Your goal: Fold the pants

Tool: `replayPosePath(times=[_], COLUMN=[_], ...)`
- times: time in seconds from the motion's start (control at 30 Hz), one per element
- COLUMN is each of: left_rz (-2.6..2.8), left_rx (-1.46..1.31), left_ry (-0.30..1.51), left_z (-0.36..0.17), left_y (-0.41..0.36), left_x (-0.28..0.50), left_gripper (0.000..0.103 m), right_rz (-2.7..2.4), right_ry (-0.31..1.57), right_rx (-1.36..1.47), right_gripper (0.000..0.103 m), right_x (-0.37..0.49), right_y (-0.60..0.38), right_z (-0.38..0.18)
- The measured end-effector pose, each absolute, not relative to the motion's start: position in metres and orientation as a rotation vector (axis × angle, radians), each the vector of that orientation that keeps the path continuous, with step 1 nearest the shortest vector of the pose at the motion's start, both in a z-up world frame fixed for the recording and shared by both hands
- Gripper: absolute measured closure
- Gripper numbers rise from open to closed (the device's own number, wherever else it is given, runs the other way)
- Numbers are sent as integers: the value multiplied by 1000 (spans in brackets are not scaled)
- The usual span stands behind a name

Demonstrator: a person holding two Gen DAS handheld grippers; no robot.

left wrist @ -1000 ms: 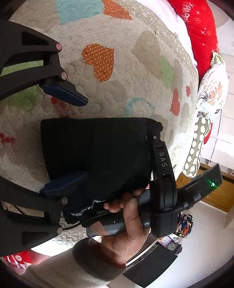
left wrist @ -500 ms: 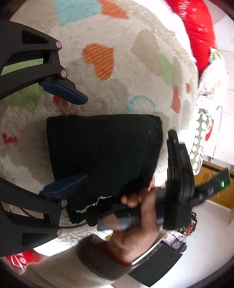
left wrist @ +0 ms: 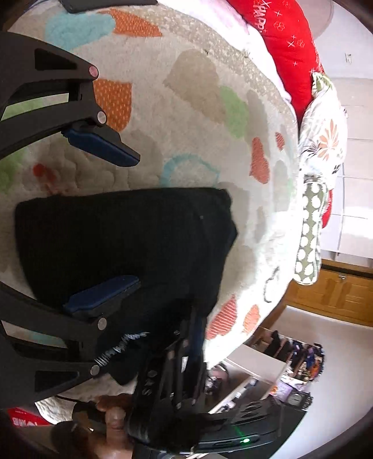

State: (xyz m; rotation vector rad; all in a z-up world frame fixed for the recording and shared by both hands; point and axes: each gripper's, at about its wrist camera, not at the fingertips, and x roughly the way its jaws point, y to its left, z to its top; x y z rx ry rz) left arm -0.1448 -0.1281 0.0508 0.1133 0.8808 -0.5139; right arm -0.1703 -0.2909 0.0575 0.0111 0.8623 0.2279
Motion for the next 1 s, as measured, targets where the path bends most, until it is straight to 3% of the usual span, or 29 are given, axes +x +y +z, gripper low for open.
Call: replayPosePath(times=[0.2,0.47,0.7,1.0], left_rz=[-500,-486,-475,-472], left_rx=[109,124,114,119], left_ry=[884,863,887,872], left_z=[54,60,51,61], left_y=[-131,-131,-133,-136], left_x=[-146,-146,-146,-154], left_gripper=[25,25,24,24], right_rz=[230,258,272,234], right_ry=[850,825,862,847], right_rx=[71,106,74,145], right_gripper=[73,55,53,47], right_x=[-162,-207,-247,-255], right_y=[-298,-299,-287,-307], right_z=[59,87,53,75])
